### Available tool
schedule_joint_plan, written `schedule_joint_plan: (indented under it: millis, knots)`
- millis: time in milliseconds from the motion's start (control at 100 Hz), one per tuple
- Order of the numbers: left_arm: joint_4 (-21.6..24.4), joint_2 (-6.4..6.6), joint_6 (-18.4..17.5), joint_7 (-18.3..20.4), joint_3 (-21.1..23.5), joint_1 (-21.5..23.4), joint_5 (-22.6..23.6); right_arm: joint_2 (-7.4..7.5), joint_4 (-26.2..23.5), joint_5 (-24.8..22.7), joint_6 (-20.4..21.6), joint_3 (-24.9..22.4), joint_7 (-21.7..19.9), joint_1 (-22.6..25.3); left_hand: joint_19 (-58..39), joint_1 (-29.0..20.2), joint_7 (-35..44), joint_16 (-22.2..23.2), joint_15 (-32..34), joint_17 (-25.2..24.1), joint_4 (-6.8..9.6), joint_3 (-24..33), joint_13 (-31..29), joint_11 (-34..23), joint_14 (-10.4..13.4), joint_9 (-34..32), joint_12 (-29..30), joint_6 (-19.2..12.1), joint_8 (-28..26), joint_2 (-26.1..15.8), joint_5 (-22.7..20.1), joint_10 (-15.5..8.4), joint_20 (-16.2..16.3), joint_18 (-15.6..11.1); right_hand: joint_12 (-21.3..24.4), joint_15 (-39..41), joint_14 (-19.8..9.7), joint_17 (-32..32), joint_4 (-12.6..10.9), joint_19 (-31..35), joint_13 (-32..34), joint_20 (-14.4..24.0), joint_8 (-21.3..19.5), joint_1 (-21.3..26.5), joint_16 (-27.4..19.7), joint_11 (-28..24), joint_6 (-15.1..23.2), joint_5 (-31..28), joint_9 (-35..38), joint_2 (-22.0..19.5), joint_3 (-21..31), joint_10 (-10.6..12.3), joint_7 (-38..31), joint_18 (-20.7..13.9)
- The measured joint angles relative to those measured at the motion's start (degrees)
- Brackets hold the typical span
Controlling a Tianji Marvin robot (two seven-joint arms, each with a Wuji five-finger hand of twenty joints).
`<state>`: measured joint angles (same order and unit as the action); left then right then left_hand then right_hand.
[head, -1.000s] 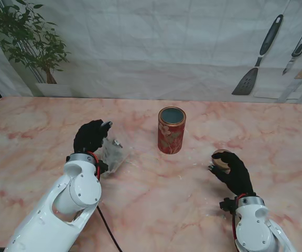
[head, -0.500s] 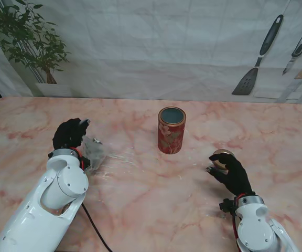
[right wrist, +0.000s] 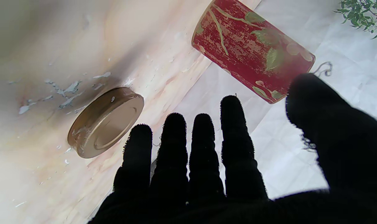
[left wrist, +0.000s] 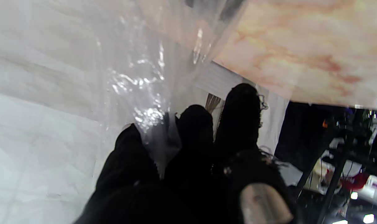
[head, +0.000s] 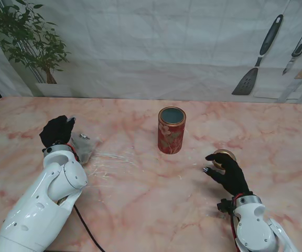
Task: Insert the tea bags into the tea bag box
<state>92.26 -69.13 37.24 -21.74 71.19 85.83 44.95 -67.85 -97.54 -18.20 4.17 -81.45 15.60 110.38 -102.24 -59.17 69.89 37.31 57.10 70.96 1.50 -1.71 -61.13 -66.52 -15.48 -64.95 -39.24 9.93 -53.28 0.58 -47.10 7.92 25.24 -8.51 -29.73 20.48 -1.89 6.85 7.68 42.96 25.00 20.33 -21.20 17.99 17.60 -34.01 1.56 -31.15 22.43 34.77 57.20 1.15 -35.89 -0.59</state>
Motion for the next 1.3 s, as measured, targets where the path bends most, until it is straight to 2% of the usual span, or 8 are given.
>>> schedule_joint_plan:
  millis: [240, 370, 420, 620, 840, 950, 1020, 1300]
  knots:
    - [-0.74, 1.09, 1.3, 2.12, -0.15, -1.15, 0.3, 0.08, 0.22, 0.29, 0.26, 0.2, -0.69, -0.2, 0.1, 0.56, -1.28, 2.15, 0.0, -1.98, -0.01, 0.0, 1.67, 4.02, 0.26, 5.78, 0.0, -0.43, 2.63, -0.77, 3.27, -0.2, -2.67, -0.09, 0.0, 0.0, -0.27, 0.0, 0.0, -0.01, 0.0, 0.05, -0.01, 0.0, 0.0, 0.01, 0.0, 0.0, 0.0, -0.02, -0.26, 0.0, 0.46, 0.0]
    - [-1.04, 2.57, 1.62, 8.58, -0.8, -1.13, 9.09, 0.1, 0.24, 0.44, 0.42, 0.23, -0.76, -0.21, 4.56, 4.44, -9.96, 4.38, -0.07, -10.81, -0.09, 0.08, 10.15, 13.39, -0.47, 15.89, 2.04, -0.17, 6.75, -2.87, 9.76, -0.25, -4.76, 2.26, 0.0, 0.0, -0.27, 0.0, 0.0, -0.02, -0.01, 0.07, -0.02, 0.0, 0.0, 0.01, 0.0, 0.0, 0.0, -0.02, -0.26, 0.0, 0.47, 0.0]
    - [-1.09, 3.15, 1.52, 9.47, -0.86, -1.03, 9.59, 0.1, 0.25, 0.51, 0.48, 0.23, -0.76, -0.22, 6.31, 5.41, -13.21, 4.49, -0.91, -14.17, -0.16, -0.07, 13.2, 16.04, -1.27, 18.36, 2.93, 0.59, 8.14, -3.48, 10.93, 0.06, -4.72, 3.95, 0.0, 0.0, -0.27, 0.0, 0.0, -0.03, -0.01, 0.09, -0.03, 0.0, 0.0, 0.01, 0.0, 0.0, 0.0, -0.02, -0.26, 0.0, 0.48, 0.0]
    - [0.45, 4.55, 1.4, 14.59, -0.33, 0.14, 8.1, 0.14, 0.25, 0.66, 0.49, 0.2, -1.2, -0.22, 18.33, 11.68, -23.58, 3.83, -8.91, -33.58, -0.16, 0.0, 26.27, 25.64, -4.85, 28.47, 7.53, 3.95, 11.16, -3.63, 14.68, 4.23, 3.58, 20.56, 0.0, 0.0, -0.27, 0.0, 0.0, -0.02, -0.01, 0.14, -0.03, 0.0, 0.0, 0.03, 0.0, 0.0, 0.0, -0.03, -0.26, -0.01, 0.51, 0.0]
    - [3.61, 6.13, 2.43, 23.44, -0.28, 1.15, 13.44, 0.2, 0.24, 1.05, 0.63, 0.19, -1.62, -0.22, 36.8, 19.33, -36.82, -3.55, -20.58, -53.95, -0.99, 0.17, 38.41, 36.1, -9.34, 38.3, 13.36, 7.09, 15.65, -3.68, 19.26, 8.46, 5.68, 30.18, 0.0, 0.0, -0.27, -0.17, 0.0, -0.08, -0.05, 0.42, -0.04, 0.0, 0.0, 0.07, 0.0, 0.0, -0.31, -1.2, -0.59, -0.09, 0.59, 0.0]
    - [4.4, 6.33, 2.25, 23.19, 0.21, 1.58, 11.68, 0.25, 0.24, 1.1, 0.71, 0.18, -1.85, -0.21, 43.87, 22.33, -43.57, -7.19, -25.43, -60.74, -0.99, 0.25, 43.87, 40.05, -11.38, 42.11, 15.38, 7.65, 18.65, -4.24, 20.16, 9.69, 5.69, 33.54, 0.0, 0.0, -0.27, -0.34, 0.0, -0.13, -0.66, 0.74, -0.05, 0.0, 0.0, 0.53, 0.0, 0.0, -0.65, -1.43, -0.91, -0.14, 0.6, 0.0]
    - [4.83, 6.33, 1.88, 23.18, 0.65, 2.0, 11.71, 0.26, 0.24, 1.1, 0.71, 0.15, -1.86, -0.2, 49.05, 24.53, -49.28, -9.59, -28.35, -64.62, -0.99, 0.43, 47.28, 43.16, -11.46, 44.31, 16.99, 7.68, 20.78, -4.3, 20.88, 10.38, 3.11, 35.44, 0.0, 0.0, -0.28, -0.36, 0.0, -0.17, -0.66, 0.8, -0.06, 0.0, 0.0, 0.62, 0.0, 0.0, -0.66, -1.43, -0.91, -0.14, 0.61, 0.0]
    - [7.8, 6.25, -3.74, 21.48, 3.43, 5.28, 11.87, 0.27, 0.2, 1.21, 0.69, 0.07, -1.92, -0.18, 56.34, 28.18, -56.96, -13.12, -32.27, -69.09, -0.99, 0.31, 50.92, 46.71, -11.35, 47.18, 20.33, 5.49, 23.44, -4.94, 23.25, 10.42, -1.12, 37.33, 0.0, -0.39, -0.28, -0.48, 0.0, -1.29, -0.66, 0.88, -0.07, 0.0, 0.0, 0.64, 0.0, 0.0, -0.68, -1.43, -0.91, -0.15, 1.09, 0.0]
